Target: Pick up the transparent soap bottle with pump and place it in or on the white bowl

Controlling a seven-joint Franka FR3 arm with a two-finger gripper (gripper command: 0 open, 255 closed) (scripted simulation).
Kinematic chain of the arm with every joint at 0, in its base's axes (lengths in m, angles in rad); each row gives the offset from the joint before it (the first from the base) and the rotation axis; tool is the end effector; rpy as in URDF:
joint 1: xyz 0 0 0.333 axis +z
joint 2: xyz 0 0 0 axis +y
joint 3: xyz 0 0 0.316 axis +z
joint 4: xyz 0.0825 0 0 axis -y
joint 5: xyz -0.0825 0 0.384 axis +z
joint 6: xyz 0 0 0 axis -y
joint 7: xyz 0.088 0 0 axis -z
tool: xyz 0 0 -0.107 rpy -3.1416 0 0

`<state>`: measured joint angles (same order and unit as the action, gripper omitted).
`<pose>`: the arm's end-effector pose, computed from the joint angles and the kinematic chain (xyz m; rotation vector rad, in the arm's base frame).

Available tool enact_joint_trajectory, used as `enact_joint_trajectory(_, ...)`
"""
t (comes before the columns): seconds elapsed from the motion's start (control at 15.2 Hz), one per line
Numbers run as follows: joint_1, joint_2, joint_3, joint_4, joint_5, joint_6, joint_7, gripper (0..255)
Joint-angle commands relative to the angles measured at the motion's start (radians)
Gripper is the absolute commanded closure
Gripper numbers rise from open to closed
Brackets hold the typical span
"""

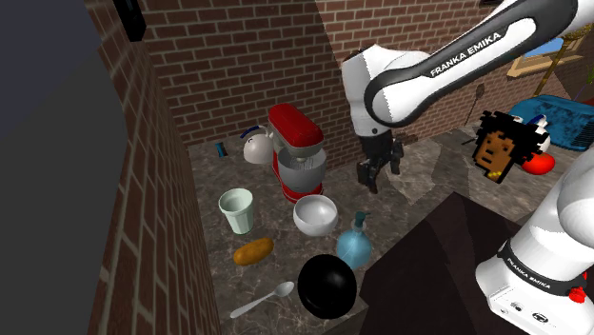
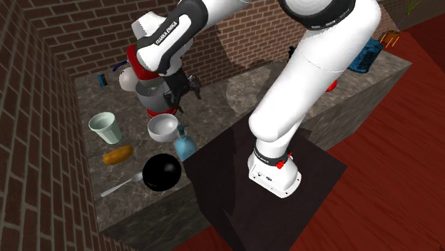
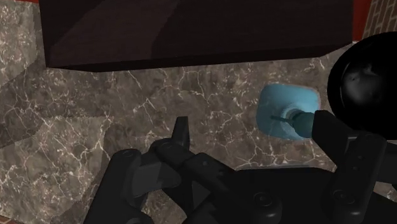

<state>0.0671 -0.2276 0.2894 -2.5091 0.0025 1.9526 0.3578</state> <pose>0.3782 0.1383 0.3381 2.9347 -0.0304 -0.4381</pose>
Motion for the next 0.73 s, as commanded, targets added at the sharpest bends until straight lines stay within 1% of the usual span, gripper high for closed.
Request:
enact_joint_trajectory(0.0,0.003,0.084,0.022,0.023,-0.01,0.046,0.053,0)
enact_joint_trajectory(0.33,0.018,0.306,0.051,0.105,-0.067,0.143,0.183,0)
enact_joint_trajectory(0.59,0.047,0.486,0.047,0.195,-0.123,0.197,0.283,0)
enact_joint_trajectory(0.66,0.048,0.486,0.046,0.195,-0.123,0.197,0.283,0)
